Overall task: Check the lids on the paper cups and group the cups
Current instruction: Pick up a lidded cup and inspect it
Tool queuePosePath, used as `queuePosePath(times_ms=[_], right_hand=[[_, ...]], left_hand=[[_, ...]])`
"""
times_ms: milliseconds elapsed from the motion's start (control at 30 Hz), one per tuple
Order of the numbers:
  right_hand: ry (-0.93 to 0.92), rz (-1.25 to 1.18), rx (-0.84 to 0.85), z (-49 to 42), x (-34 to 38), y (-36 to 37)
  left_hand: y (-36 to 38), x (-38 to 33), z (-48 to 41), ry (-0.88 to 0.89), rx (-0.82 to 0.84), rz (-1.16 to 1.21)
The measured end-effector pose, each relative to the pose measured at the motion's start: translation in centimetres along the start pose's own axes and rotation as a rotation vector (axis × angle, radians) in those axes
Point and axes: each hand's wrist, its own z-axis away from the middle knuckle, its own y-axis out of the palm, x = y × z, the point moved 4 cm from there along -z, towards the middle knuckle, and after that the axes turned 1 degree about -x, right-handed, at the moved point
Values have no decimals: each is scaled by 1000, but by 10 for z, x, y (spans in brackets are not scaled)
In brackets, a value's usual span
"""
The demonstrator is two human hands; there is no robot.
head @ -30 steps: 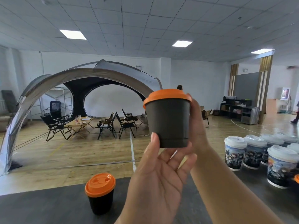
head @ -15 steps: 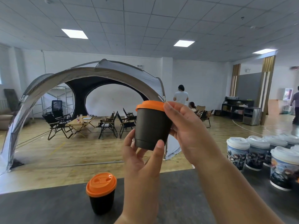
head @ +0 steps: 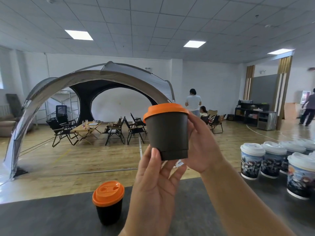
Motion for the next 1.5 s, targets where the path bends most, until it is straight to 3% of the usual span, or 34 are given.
queuePosePath(times_ms=[133, 267, 367, 433, 533, 633, 700, 800, 933, 1067, 1167, 1367, 1500], right_hand=[[-138, 305, -177, 9, 7, 10], [-156, 632, -215, 25, 8, 21], [-196, 607, -222, 28, 10, 23], [-217, 480, -209, 24, 13, 19], [-227, 288, -24, 20, 16, 11], [-82, 61, 118, 18, 12, 3], [29, -84, 232, 18, 7, 7], [-21, 6, 78, 17, 15, -5], [79, -61, 182, 17, 7, -8], [-124, 380, -64, 34, 27, -15], [-166, 627, -139, 51, 41, -25], [-134, 733, -372, 90, 72, -82], [-105, 598, -559, 136, 82, -141]], left_hand=[[-7, -14, 3, 278, -155, -334], [-13, -18, 4, 457, -167, -630], [-10, -17, 8, 495, -135, -732], [-7, -16, 7, 402, -104, -606], [-7, -9, 2, 91, -61, -202], [0, -1, 2, -155, 154, -52], [0, 3, 4, -176, 233, -62], [-2, 8, 4, -136, 243, -91], [-1, 6, 0, -40, 151, -158], [0, 4, -5, 155, 65, -413], [3, 16, -10, 221, 98, -584], [18, 83, -28, 80, 263, -748], [22, 151, -41, -68, 378, -901]])
